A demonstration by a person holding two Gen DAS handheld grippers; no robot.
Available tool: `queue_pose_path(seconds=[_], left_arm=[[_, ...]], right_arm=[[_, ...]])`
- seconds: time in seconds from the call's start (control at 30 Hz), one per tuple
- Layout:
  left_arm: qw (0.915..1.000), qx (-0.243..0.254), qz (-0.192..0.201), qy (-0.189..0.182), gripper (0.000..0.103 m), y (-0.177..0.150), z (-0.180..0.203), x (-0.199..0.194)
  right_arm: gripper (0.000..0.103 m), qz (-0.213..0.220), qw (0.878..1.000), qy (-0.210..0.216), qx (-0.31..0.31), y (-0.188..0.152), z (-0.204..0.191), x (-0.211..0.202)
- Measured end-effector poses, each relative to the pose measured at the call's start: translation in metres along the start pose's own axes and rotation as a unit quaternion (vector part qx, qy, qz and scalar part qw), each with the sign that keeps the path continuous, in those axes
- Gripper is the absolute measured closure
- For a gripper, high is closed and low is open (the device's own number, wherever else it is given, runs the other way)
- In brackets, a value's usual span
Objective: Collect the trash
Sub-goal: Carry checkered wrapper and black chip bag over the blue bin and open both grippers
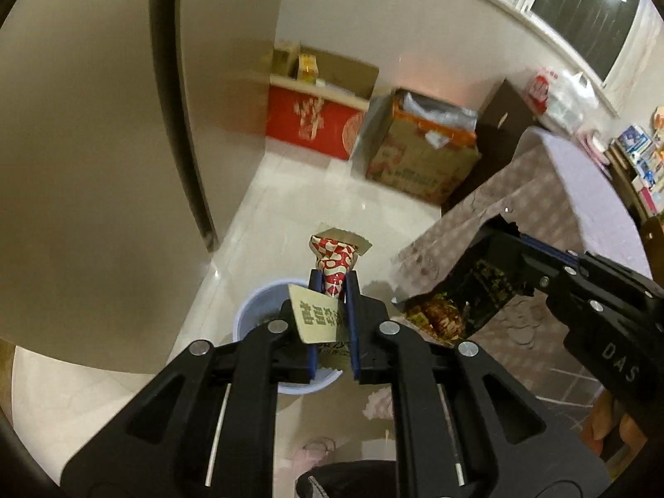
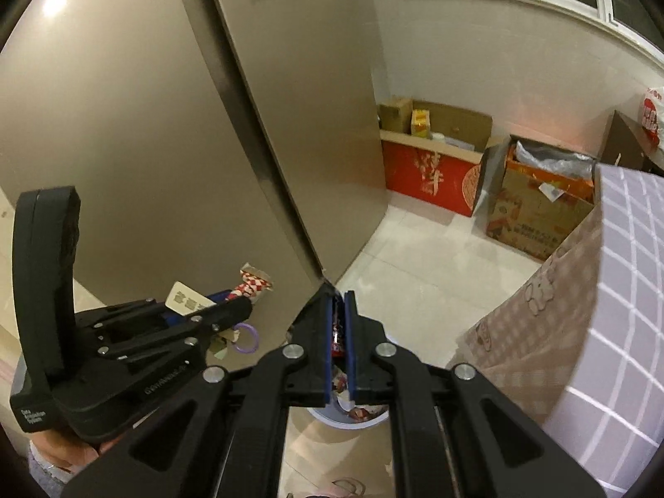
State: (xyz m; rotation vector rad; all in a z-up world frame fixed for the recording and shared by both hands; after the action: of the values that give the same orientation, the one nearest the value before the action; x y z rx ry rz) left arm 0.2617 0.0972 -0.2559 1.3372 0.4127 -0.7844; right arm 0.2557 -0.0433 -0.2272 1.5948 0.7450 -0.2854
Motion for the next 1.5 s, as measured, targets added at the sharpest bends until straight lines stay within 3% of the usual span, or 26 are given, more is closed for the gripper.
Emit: queue_pose_path(seconds=[0.07,0.1,0.47,0.97,1.03,1.1,1.4,1.5], left_arm=[[0.9996,-0.017,-0.017,0.014,0.054,-0.004,-0.007,0.013],[0.9994,-0.024,-0.019,0.015,0.028,-0.005,-0.009,0.016],[0.9983,-0.031,-0.020,0.044,0.028,-0.017,-0.026,0.019],[0.9972,-0.045,-0.005,0.060,0.028,-0.013,-0.042,-0.004],[0.9967,-0.044,-0.004,0.069,0.028,-0.014,-0.044,-0.006],[0.9964,-0.040,-0.002,0.075,0.028,-0.013,-0.043,-0.008],[0.9945,-0.028,0.015,0.100,0.026,-0.009,-0.029,-0.037],[0.9933,-0.016,0.031,0.111,0.024,-0.005,-0.016,-0.057]], right_arm=[[0.097,-0.007,1.000,-0.006,-0.003,-0.004,0.000,0.010],[0.097,-0.013,1.000,-0.009,-0.003,-0.007,0.001,0.015],[0.097,-0.037,0.999,-0.006,-0.002,-0.019,0.006,0.041],[0.096,-0.022,1.000,0.015,-0.012,-0.012,-0.005,0.048],[0.090,-0.021,1.000,0.020,-0.009,-0.012,-0.005,0.050],[0.072,-0.023,1.000,0.014,-0.004,-0.012,-0.003,0.052],[0.062,-0.007,1.000,0.002,0.016,-0.004,0.005,0.019],[0.052,0.008,1.000,0.002,0.019,0.002,0.008,-0.006]])
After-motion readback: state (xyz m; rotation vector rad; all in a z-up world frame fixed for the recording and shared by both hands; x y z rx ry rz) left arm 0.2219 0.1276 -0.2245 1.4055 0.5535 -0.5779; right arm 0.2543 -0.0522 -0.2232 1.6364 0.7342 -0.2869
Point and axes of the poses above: each gripper's, at about its wrist camera, not at the fingertips, and x roughly the way its jaws point, z to its right, y to its top, the point moved 1 cm from there along x, roughly the way its jaws point, and after that the axes turned 12 degrees about z, right-handed, at the moved point
